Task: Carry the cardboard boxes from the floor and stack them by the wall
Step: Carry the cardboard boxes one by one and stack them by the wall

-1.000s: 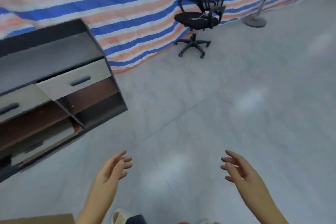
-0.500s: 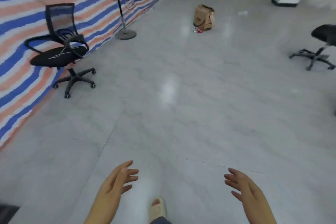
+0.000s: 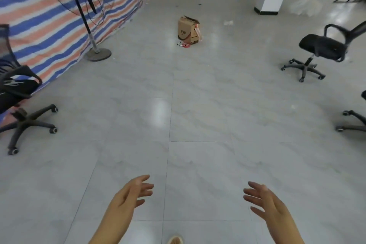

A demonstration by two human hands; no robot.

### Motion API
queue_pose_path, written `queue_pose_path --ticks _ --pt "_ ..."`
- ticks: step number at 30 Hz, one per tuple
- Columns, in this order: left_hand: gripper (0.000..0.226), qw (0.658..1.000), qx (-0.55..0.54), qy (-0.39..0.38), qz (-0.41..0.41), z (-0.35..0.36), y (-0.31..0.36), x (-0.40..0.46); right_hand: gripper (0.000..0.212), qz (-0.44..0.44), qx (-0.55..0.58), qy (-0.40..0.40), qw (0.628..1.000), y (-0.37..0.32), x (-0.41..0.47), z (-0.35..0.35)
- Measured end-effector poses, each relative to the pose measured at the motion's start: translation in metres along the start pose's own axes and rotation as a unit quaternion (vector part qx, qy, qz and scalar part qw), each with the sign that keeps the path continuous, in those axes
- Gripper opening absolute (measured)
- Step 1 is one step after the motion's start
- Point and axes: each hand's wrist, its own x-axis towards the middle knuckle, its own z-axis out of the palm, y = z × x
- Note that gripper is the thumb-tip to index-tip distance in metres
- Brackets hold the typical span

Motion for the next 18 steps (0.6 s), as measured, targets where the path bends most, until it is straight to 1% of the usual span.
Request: queue_pose_path --ticks 2,4,7,12,15,18 --pt "0.031 1.000 0.017 0.000 0.014 -0.001 0.021 0.043 0.032 -0.029 -0.013 0.007 0.999 -0.023 0.033 0.007" --pt "0.031 0.999 0.031 -0.005 0.018 0.000 0.035 0.078 0.033 -0.034 -0.016 0.016 0.999 -0.035 0.060 0.012" --pt "0.031 0.999 0.041 -0.020 0.013 0.008 0.049 0.122 0.034 -0.010 -0.005 0.020 1.000 -0.042 0.094 0.019" --pt "0.029 0.997 0.059 -0.033 -0.021 0.037 0.055 0.193 0.036 0.049 -0.010 0.012 0.999 -0.045 0.168 0.029" --pt "0.029 0.998 0.058 -0.022 -0.030 0.063 0.062 0.245 0.036 0.063 -0.013 0.005 0.998 -0.057 0.231 0.033" --pt "0.029 0.998 0.046 -0.009 -0.035 0.099 0.083 0.302 0.034 0.053 -0.015 -0.009 0.998 -0.087 0.307 0.025"
